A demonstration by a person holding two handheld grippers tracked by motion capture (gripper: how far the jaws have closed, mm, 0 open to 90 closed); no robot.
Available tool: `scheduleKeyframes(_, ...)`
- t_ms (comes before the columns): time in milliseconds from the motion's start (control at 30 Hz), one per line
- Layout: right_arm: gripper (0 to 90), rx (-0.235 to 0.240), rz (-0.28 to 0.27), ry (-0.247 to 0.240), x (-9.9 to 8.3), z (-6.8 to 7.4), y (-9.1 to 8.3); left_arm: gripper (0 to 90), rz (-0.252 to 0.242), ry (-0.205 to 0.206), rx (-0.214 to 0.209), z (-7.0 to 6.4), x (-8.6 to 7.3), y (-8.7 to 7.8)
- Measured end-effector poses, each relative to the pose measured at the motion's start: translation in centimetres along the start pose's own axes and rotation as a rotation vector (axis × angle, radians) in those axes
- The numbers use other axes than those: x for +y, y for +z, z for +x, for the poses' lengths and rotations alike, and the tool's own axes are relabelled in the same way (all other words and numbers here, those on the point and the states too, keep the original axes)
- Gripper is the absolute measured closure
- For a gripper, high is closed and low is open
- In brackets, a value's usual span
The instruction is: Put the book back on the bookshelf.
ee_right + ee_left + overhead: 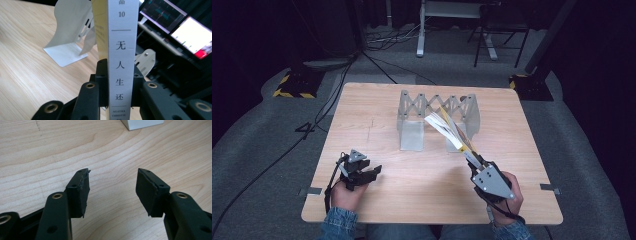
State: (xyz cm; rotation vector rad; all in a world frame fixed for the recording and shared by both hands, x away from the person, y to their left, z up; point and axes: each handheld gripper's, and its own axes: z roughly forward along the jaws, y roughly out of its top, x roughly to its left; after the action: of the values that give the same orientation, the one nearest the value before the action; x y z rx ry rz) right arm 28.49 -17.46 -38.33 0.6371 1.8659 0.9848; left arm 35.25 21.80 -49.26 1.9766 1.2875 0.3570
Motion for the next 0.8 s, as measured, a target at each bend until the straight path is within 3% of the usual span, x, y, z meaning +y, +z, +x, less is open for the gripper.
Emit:
scheduleKeyframes(67, 76.2, 0.049, 0.004, 0.08, 0.0, -0.8, 0.5, 44.9, 0.01, 0.008, -0.002, 0.0, 0.0, 0.2)
scheduleKeyframes(100, 76.3, 0.056, 0.006, 0.097, 0.0, -1.0, 0.7, 44.9, 0.016, 0.016, -0.004, 0.0, 0.0, 0.3)
scheduleKeyframes(200, 76.3, 0.048, 0.019, 0.102, 0.2, -1.5, 1.4, 44.9, 0.022, 0.032, -0.005, -0.1, 0.0, 0.6)
scheduleKeyframes(400, 76.3, 0.071, 0.014, 0.246, -0.1, -3.3, 2.7, 44.6, 0.028, 0.044, -0.009, -0.2, -0.1, 0.9)
scheduleKeyframes(500, 76.3, 0.074, 0.012, 0.28, -0.2, -3.9, 3.0, 44.3, 0.023, 0.041, -0.015, -0.1, -0.1, 0.9)
scheduleKeyframes(800, 76.3, 0.07, 0.0, 0.449, -0.7, -6.2, 4.1, 44.1, 0.014, 0.044, -0.022, -0.1, -0.1, 1.0)
